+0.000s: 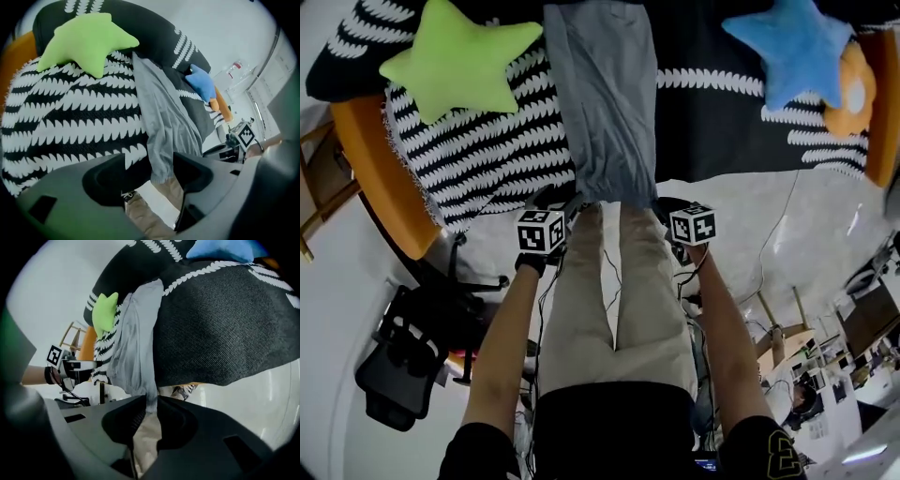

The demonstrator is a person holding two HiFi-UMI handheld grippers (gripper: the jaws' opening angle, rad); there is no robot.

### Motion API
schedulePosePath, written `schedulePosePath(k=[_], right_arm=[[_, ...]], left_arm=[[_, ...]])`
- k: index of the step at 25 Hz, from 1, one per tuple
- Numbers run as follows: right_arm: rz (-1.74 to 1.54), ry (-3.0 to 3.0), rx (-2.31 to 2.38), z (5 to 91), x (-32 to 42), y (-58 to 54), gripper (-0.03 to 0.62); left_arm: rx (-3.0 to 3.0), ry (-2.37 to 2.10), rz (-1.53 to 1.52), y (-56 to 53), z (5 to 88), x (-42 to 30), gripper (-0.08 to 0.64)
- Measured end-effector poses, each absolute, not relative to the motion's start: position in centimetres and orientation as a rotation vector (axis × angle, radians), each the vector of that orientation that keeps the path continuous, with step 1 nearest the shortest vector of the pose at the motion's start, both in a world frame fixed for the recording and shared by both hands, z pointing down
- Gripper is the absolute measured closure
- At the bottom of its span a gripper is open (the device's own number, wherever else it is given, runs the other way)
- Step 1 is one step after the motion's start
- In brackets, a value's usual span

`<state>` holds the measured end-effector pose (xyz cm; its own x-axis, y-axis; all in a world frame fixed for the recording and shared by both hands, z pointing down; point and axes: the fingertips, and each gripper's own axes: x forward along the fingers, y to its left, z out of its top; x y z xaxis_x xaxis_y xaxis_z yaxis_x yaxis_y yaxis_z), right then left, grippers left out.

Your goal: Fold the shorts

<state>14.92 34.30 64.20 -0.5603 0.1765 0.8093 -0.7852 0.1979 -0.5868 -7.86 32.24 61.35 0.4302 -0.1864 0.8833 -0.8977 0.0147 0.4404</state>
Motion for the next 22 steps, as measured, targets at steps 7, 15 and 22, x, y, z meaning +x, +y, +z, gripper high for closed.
schedulePosePath(k=[7,15,22], right_arm=[[1.518,-1.831,0.781,62.3,15.7,20.6,0.426],[1.343,-1.941,0.859,64.7,9.7,9.2,0.359],[1.201,-1.944,0.935,66.0,6.2,8.8,0.387]], left_arm=[[1.592,-1.040,0.635,20.0,59.4,-10.2,0.234],[1.550,-1.051,0.723,11.0,64.2,-8.4,0.233],[1.578,-1.175,0.868,11.7,65.2,-8.6,0.223]])
